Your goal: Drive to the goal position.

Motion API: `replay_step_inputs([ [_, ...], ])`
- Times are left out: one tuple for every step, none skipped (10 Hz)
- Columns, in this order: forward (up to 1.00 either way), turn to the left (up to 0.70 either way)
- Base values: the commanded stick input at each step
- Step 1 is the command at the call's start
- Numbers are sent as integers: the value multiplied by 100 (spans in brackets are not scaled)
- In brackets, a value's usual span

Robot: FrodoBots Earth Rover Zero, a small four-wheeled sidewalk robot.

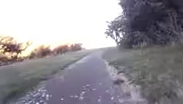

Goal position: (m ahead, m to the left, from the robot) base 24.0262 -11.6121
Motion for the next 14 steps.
replay_step_inputs([
  [100,0],
  [100,0],
  [100,0],
  [100,1],
  [100,2],
  [100,2],
  [100,1],
  [100,0],
  [100,0],
  [100,0],
  [100,0],
  [100,0],
  [100,0],
  [100,0],
])
